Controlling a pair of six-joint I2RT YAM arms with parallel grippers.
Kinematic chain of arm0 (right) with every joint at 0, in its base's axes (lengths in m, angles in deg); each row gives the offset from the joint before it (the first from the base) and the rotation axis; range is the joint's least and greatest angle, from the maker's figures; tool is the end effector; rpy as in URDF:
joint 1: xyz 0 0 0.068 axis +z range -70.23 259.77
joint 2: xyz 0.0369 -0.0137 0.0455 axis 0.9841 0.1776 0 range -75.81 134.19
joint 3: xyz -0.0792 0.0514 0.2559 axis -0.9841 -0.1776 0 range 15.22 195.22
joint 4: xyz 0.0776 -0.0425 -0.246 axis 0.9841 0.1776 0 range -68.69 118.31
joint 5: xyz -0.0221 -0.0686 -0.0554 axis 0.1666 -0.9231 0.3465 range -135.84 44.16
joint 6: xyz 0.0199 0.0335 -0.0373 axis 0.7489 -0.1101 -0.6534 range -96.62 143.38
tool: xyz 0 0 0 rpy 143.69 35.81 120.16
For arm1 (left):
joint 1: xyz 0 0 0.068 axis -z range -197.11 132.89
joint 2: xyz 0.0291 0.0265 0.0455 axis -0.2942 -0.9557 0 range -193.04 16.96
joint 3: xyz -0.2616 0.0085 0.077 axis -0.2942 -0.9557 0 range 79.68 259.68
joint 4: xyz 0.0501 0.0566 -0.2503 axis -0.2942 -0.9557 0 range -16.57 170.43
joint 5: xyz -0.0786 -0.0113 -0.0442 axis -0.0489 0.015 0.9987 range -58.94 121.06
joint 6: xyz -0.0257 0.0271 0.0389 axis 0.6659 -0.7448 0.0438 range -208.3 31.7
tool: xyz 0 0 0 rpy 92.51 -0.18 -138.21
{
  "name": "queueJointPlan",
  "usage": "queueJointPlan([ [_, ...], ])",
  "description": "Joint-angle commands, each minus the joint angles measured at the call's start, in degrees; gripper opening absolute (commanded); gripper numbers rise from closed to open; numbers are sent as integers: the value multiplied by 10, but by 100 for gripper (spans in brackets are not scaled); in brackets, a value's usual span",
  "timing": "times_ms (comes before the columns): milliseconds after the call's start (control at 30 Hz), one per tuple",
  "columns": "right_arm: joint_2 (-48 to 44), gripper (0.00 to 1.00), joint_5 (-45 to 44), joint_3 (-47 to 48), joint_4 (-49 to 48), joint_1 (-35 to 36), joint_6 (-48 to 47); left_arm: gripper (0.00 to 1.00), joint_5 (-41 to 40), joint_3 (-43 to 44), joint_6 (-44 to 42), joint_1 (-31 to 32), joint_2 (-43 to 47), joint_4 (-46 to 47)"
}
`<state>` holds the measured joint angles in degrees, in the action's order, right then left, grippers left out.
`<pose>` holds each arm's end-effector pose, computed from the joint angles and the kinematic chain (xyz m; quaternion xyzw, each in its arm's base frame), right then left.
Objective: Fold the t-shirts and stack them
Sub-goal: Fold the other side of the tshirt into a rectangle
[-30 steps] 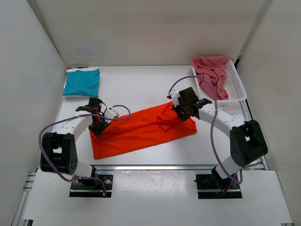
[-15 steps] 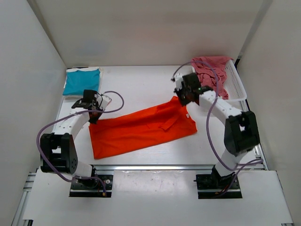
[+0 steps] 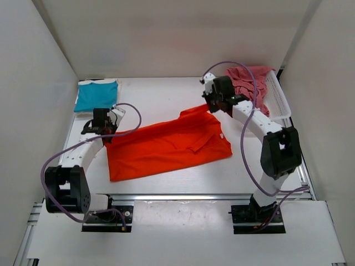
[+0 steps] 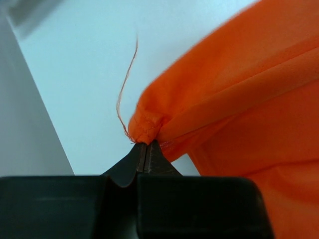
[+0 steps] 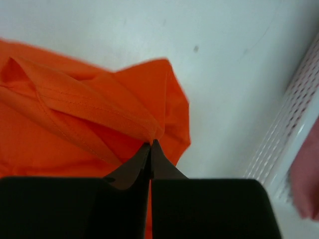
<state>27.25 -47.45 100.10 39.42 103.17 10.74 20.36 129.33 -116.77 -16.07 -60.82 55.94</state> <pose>0.3854 0.1656 0.2863 -0.2699 0.8503 0.0299 0.4508 0.2746 0.0016 0.2223 0.2113 0.9197 0.1614 0.2891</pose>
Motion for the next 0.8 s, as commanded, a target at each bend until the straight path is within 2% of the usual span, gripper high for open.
queueJointPlan([
  [0, -83, 0, -1, -65, 32, 8, -5, 0, 14, -46, -28, 0, 53, -28],
  [133, -152, 0, 7, -149, 94, 17, 1, 0, 32, -91, -63, 10, 102, -58],
  [300, -191, 0, 40, -225, 141, 39, 10, 0, 34, -143, -98, 35, 138, -76],
  [500, -189, 0, 47, -291, 127, 57, -11, 0, 27, -169, -119, 49, 140, -72],
  [700, -190, 0, 41, -302, 118, 62, -29, 1, 16, -173, -136, 48, 139, -67],
  [733, -194, 3, 44, -304, 120, 60, -30, 2, 17, -173, -141, 46, 141, -67],
  [767, -192, 11, 47, -307, 125, 55, -29, 8, 16, -179, -146, 39, 142, -68],
])
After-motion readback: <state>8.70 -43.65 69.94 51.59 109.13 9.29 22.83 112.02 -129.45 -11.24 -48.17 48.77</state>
